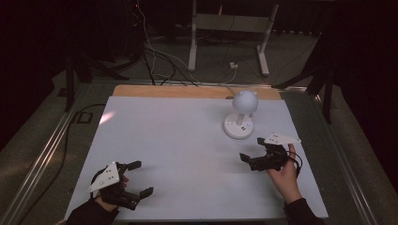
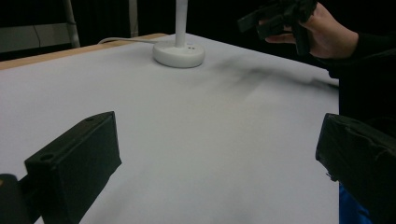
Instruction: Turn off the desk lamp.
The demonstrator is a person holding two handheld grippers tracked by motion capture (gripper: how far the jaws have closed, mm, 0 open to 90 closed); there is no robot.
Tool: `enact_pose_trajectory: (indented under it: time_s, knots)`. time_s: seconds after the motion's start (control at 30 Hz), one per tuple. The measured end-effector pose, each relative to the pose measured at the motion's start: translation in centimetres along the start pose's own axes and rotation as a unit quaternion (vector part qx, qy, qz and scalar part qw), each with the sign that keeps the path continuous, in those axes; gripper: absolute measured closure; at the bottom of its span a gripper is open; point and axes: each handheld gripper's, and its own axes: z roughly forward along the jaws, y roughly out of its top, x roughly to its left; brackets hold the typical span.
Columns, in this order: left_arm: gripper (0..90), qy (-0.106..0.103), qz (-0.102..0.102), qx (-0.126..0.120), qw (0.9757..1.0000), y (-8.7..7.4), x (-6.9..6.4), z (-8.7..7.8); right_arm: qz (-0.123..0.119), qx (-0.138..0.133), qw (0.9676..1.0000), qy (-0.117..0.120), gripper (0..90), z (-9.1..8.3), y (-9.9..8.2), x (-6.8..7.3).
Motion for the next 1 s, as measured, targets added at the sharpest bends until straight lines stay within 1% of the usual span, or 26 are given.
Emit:
enact_pose_trajectory:
  time_s: [0.07, 0.1, 0.17, 0.2, 0.4, 0.53, 0.57, 0.63, 0.67, 0.7, 0.73, 0.87, 0.9, 0.97, 1.0]
  knots:
    - [0.5, 0.0, 0.001, 0.0, 1.0, 0.0, 0.0, 0.0, -0.008, 0.005, 0.9999, -0.007, 0.0, -0.2, -0.6, 0.2]
    - [0.5, 0.0, 0.0, -0.001, 1.0, 0.0, 0.0, 0.0, -0.007, 0.011, 0.9999, -0.002, 0.0, -0.3, -1.0, 0.3]
    - [0.5, 0.001, 0.0, -0.002, 1.0, 0.0, 0.0, -0.1, -0.012, 0.014, 0.9998, -0.003, 0.0, -0.5, -1.5, 0.4]
    - [0.5, 0.0, -0.001, -0.002, 1.0, 0.0, 0.0, -0.1, -0.014, 0.015, 0.9998, -0.001, 0.0, -0.6, -1.9, 0.4]
    - [0.5, 0.0, 0.0, -0.003, 1.0, 0.0, 0.0, -0.1, -0.008, 0.03, 0.9995, 0.001, 0.0, -1.4, -3.8, 0.5]
    - [0.5, 0.0, 0.001, -0.003, 1.0, 0.1, 0.0, -0.1, -0.014, 0.041, 0.9991, -0.001, 0.0, -1.9, -5.2, 0.5]
    - [0.5, 0.0, 0.002, -0.003, 1.0, 0.1, 0.0, -0.1, -0.014, 0.049, 0.9987, -0.004, 0.0, -2.0, -5.5, 0.5]
    - [0.5, 0.0, 0.002, -0.003, 1.0, 0.1, 0.0, -0.1, -0.01, 0.052, 0.9986, 0.0, 0.0, -2.2, -6.0, 0.5]
    - [0.5, 0.0, 0.001, -0.003, 1.0, 0.1, 0.0, -0.1, -0.011, 0.053, 0.9985, -0.001, 0.0, -2.4, -6.3, 0.5]
    - [0.5, 0.001, 0.0, -0.003, 1.0, 0.0, 0.0, -0.1, -0.013, 0.061, 0.998, -0.006, 0.0, -2.5, -6.4, 0.5]
    - [0.5, 0.0, 0.0, -0.003, 1.0, 0.0, 0.0, -0.1, -0.012, 0.062, 0.998, -0.009, 0.0, -2.7, -6.6, 0.5]
    - [0.5, -0.001, 0.003, -0.001, 1.0, 0.1, -0.1, -0.1, 0.004, 0.051, 0.9987, -0.005, 0.0, -3.5, -7.1, 0.1]
    - [0.5, -0.002, 0.003, -0.001, 1.0, 0.1, -0.1, -0.1, 0.01, 0.051, 0.9987, -0.003, 0.0, -3.5, -7.2, 0.0]
    - [0.5, -0.002, 0.004, -0.002, 1.0, 0.1, -0.1, -0.1, 0.012, 0.055, 0.9984, -0.005, 0.0, -3.5, -7.3, -0.2]
    - [0.5, -0.001, 0.003, -0.002, 1.0, 0.1, -0.1, -0.1, 0.012, 0.055, 0.9984, -0.002, 0.0, -3.4, -7.3, -0.2]
